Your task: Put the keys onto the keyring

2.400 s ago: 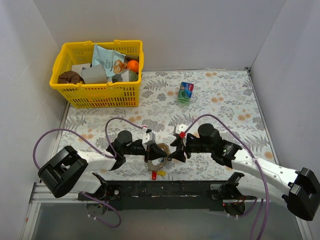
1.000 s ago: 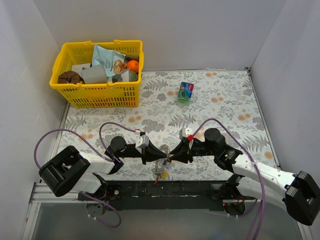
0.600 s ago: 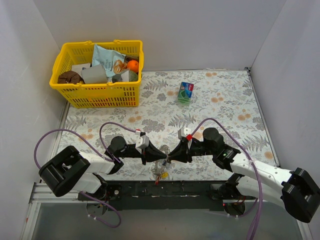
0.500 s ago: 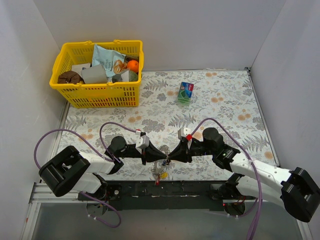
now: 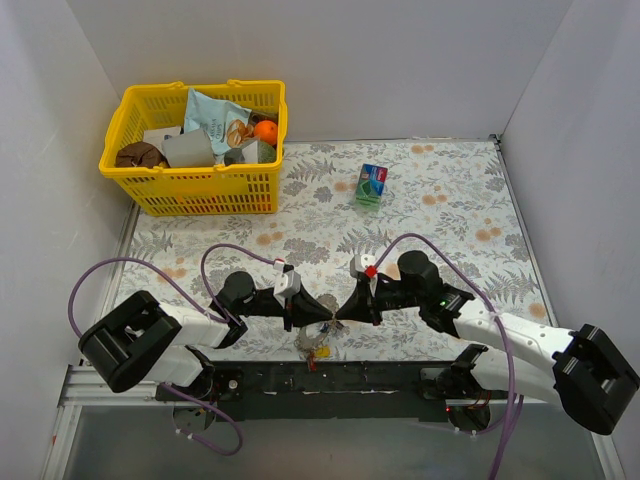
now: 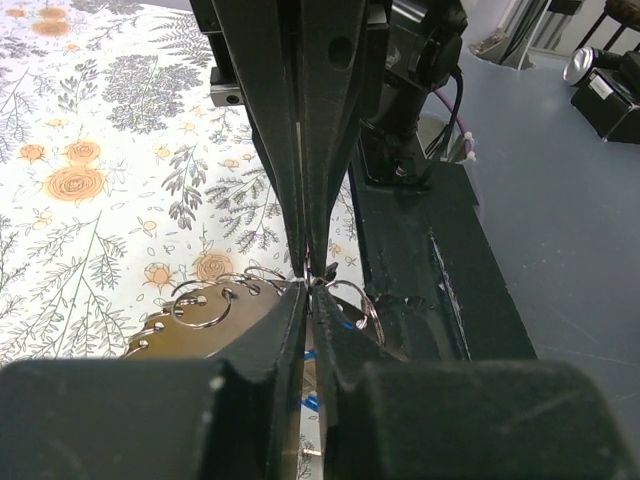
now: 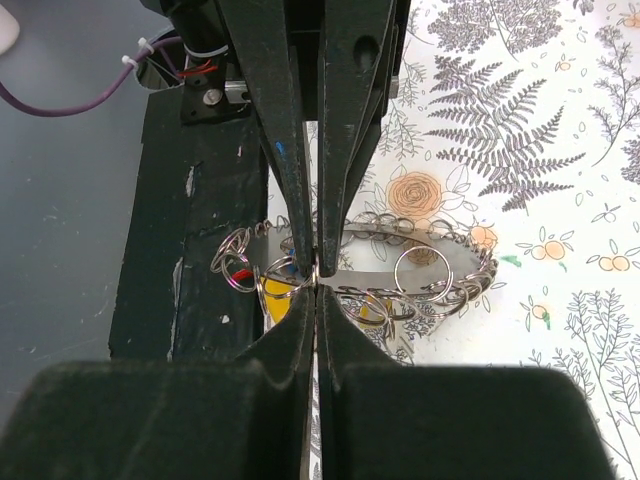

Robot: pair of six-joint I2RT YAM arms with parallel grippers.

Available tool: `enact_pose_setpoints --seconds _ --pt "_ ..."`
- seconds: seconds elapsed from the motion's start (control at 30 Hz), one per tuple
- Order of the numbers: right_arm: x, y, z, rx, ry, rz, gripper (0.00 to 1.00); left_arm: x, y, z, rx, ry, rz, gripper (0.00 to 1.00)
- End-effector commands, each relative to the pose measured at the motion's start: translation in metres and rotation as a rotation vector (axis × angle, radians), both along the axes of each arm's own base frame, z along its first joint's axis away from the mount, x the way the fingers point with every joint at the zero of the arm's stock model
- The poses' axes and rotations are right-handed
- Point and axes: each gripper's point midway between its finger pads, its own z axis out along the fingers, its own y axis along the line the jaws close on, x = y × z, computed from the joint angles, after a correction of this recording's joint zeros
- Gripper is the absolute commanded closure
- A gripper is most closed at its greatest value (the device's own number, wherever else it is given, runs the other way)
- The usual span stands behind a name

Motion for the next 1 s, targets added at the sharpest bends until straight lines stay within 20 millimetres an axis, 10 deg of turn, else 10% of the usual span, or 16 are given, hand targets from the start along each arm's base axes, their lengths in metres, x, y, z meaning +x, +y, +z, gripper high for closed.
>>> enact_pose_setpoints --seconds 0.0,0.1,0.3,0.97 --pt "0.006 0.006 0.012 -0.004 -0.035 0.011 0.99 0.003 -0.003 0.018 -0.045 -0.081 -0.001 0.89" --pt "0.010 0.004 0.006 -0.049 -0.041 0.001 0.99 0.009 -0.002 0.018 -0.027 -0.081 0.037 0.70" --pt "0.016 -0.001 -0.005 -0.145 -0.044 -0.004 0.99 0.019 -0.001 0.008 0.078 -0.105 0.062 0.60" --pt "0.024 -0.013 -0.022 -0.338 -0.044 -0.024 0.99 0.020 -0.017 -0.003 0.097 -0.053 -0.024 0.65"
